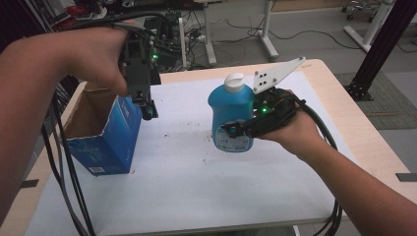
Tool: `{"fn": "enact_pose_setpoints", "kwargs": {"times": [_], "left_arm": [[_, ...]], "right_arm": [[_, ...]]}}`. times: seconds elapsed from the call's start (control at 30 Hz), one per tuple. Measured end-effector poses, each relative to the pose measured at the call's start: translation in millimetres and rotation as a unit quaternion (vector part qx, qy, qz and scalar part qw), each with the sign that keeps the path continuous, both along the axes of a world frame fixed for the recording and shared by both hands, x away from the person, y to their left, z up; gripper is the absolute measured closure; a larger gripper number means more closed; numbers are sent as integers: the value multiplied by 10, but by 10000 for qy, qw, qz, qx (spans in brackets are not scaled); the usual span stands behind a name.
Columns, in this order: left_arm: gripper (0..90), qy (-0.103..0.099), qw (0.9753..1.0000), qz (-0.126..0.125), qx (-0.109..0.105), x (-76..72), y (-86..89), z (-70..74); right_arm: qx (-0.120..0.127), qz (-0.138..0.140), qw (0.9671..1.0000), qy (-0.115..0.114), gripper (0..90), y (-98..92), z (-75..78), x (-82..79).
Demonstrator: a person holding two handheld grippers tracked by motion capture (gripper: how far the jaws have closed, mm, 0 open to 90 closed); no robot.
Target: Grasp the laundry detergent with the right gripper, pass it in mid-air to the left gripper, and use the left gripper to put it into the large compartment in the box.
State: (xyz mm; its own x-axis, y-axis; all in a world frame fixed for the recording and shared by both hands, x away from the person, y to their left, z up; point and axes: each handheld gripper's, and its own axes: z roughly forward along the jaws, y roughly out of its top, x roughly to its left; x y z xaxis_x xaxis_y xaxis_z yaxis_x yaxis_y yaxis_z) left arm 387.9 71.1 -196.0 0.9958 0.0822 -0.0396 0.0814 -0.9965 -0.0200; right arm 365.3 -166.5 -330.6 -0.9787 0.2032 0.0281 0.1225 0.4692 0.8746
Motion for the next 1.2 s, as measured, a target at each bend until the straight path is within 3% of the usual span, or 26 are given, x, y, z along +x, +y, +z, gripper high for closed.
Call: {"fn": "enact_pose_setpoints", "kwargs": {"times": [0.5,0.73,1.2], "left_arm": [[17,118,9996,-257,-101,-127,-177,-83],[17,149,9994,-302,-112,-159,-235,-131],[17,138,9991,-399,-82,-193,-322,-198]], "right_arm": [[14,557,9984,101,471,474,-125,-115],[34,661,9976,202,472,646,-194,-129],[100,795,9966,208,473,865,-137,-122]]}}
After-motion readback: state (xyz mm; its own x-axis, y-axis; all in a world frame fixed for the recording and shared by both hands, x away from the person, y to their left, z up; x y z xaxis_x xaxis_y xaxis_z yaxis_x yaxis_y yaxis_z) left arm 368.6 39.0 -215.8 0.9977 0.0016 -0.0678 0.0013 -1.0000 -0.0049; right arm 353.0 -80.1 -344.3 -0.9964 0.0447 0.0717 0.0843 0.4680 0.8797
